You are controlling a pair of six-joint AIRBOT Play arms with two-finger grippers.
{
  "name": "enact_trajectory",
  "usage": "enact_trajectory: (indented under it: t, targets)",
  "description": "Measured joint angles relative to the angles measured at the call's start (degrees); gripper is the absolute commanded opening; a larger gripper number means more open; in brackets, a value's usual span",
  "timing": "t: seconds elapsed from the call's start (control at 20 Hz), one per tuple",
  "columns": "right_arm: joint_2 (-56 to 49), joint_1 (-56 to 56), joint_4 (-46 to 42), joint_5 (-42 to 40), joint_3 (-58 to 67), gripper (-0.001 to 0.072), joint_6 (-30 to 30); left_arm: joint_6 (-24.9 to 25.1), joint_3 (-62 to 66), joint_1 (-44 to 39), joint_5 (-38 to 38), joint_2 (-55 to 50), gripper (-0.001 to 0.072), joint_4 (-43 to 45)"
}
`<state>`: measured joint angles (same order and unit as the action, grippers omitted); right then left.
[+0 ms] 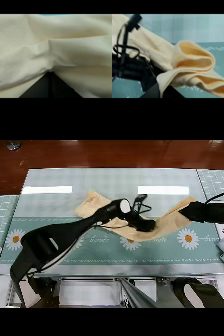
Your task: Fold the shirts.
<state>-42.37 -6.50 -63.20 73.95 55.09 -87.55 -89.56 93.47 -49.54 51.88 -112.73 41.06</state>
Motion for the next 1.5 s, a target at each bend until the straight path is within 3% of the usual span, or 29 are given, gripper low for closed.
enact_trajectory:
  t: [0.15, 0.3, 0.65, 0.8, 0.95, 1.2, 1.25, 1.3, 1.5]
  targets:
    - [-0.72, 2.43, 0.07, -1.66, -0.02, 0.0024, -0.52, 1.03, 2.91, -0.92, 2.43, -1.03, 0.0022, -2.49]
    - [-1.60, 5.46, 0.37, -2.38, -0.04, 0.0024, -0.98, 1.75, 6.21, 4.07, 5.11, 0.09, 0.0022, -3.76]
    - [-10.56, 17.75, 2.71, -6.54, 5.84, 0.0024, -2.10, 1.11, 8.31, 31.26, 13.92, 12.74, 0.0022, -0.52]
    - [-20.09, 24.48, 3.04, -7.69, 14.03, 0.0024, -2.43, 0.63, 7.06, 44.30, 18.29, 22.03, 0.0022, 6.56]
    - [-31.21, 30.34, 3.04, -8.00, 23.65, 0.0025, -2.51, 2.84, 0.48, 53.94, 16.37, 36.24, 0.0022, 10.14]
    - [-50.05, 36.98, 2.99, -8.31, 39.17, 0.0028, -3.50, 6.58, -21.62, 58.34, 12.26, 62.12, 0.0022, 12.39]
    - [-53.62, 37.73, 3.02, -8.28, 41.86, 0.0229, -3.72, 6.62, -27.41, 57.94, 11.82, 66.82, 0.0022, 12.76]
    - [-56.94, 38.23, 3.58, -8.39, 44.35, 0.0606, -4.09, 6.29, -33.44, 57.37, 10.86, 71.01, 0.0022, 12.98]
    - [-64.65, 36.94, 7.15, -6.64, 52.11, 0.0630, -4.50, 2.97, -53.18, 55.41, 6.19, 80.65, 0.0022, 12.94]
